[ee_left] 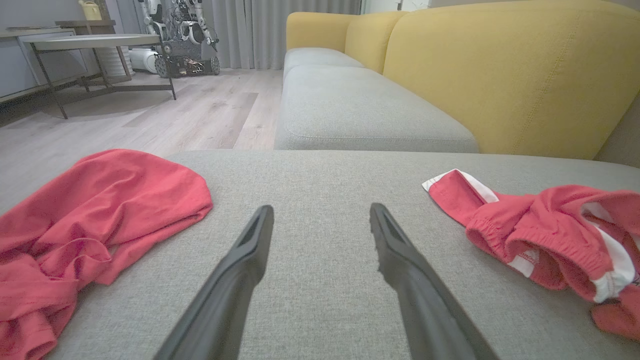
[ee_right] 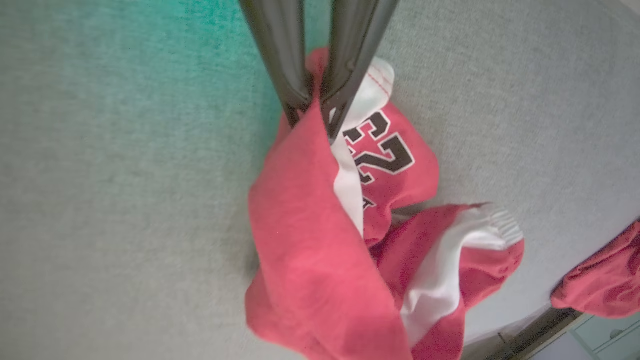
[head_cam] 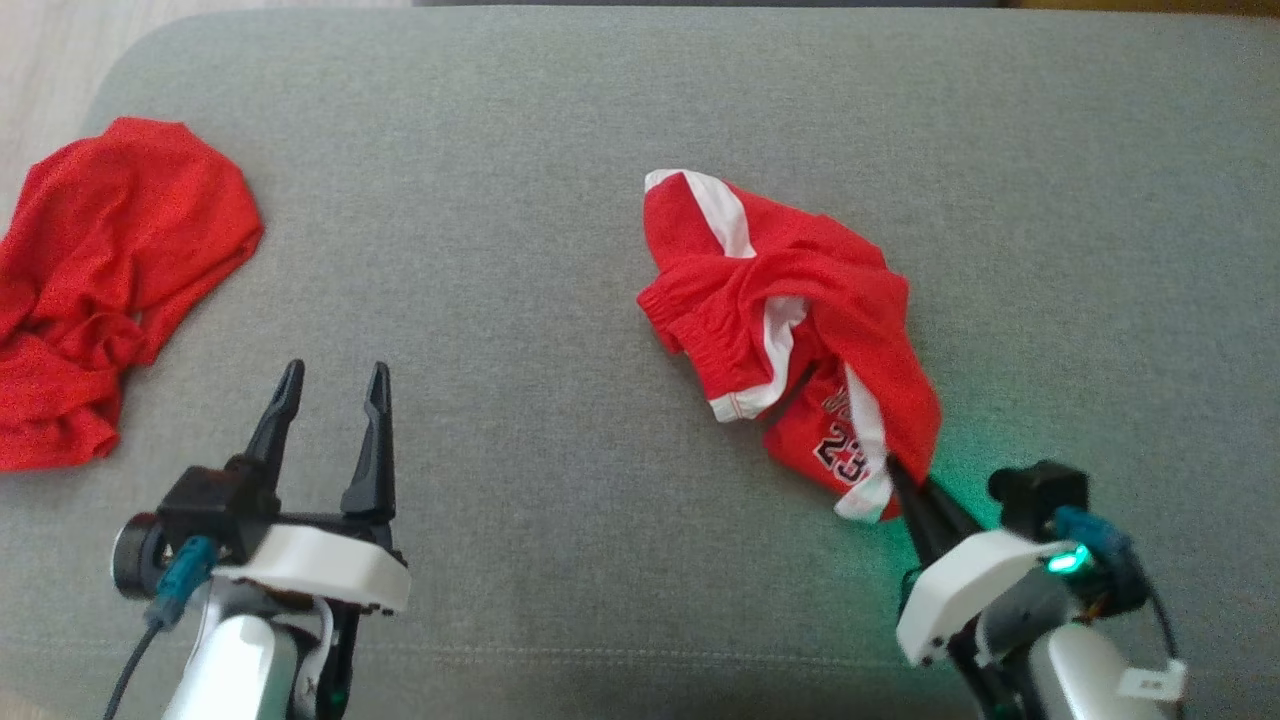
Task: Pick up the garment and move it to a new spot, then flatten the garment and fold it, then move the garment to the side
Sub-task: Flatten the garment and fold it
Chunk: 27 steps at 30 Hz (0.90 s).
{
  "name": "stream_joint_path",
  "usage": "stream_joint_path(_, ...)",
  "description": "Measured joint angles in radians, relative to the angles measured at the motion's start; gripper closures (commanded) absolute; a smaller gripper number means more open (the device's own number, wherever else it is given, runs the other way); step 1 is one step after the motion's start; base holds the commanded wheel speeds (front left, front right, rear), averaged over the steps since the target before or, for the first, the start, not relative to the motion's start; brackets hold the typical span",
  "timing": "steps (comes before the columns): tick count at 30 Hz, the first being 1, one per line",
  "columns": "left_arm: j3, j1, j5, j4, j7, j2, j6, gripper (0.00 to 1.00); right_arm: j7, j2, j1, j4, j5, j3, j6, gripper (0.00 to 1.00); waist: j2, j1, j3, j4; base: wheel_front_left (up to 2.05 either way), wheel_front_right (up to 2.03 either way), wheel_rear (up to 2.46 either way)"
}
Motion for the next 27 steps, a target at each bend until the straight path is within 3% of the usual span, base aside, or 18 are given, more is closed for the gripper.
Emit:
stream_joint_path(6,0.019,-0.014,-0.004,0.0,-0.007,-0.001,0.001,0.0,0.035,0.0,0.001,-0.139,-0.034,-0.08,0.0,1.0,0.0,0.0,0.015,-0.02,0.0,0.0,0.0)
stream_joint_path(13,0.021,-0.037,-0.004,-0.003,-0.008,-0.002,0.002,0.0,0.081,-0.001,-0.013,-0.219,-0.054,-0.161,0.0,1.0,0.0,0.0,0.042,-0.03,0.0,0.0,0.0)
stream_joint_path(18,0.018,-0.07,-0.004,-0.006,-0.009,-0.009,-0.005,0.0,0.105,-0.034,-0.121,-0.191,-0.052,-0.211,0.0,1.0,0.0,0.0,0.08,-0.023,0.0,0.0,0.0)
stream_joint_path(23,0.014,-0.118,-0.003,-0.008,-0.009,-0.015,-0.023,0.0,0.121,-0.086,-0.283,-0.065,-0.036,-0.24,0.0,0.95,0.0,0.0002,0.147,-0.003,0.0,0.0,0.0)
stream_joint_path(25,0.013,-0.135,0.001,-0.009,-0.009,-0.019,-0.031,0.0,0.121,-0.096,-0.322,-0.015,-0.036,-0.24,0.0,0.77,0.0,0.0003,0.167,0.004,0.0,0.0,0.0)
stream_joint_path(26,0.013,-0.141,0.003,-0.009,-0.009,-0.021,-0.031,0.0,0.12,-0.1,-0.338,0.01,-0.036,-0.239,0.0,0.57,0.0,0.0003,0.176,0.007,0.0,0.0,0.0)
stream_joint_path(27,0.013,-0.146,0.003,-0.009,-0.009,-0.024,-0.032,0.0,0.118,-0.104,-0.351,0.032,-0.036,-0.24,0.0,0.0,0.0,0.0003,0.183,0.01,0.0,0.0,0.0)
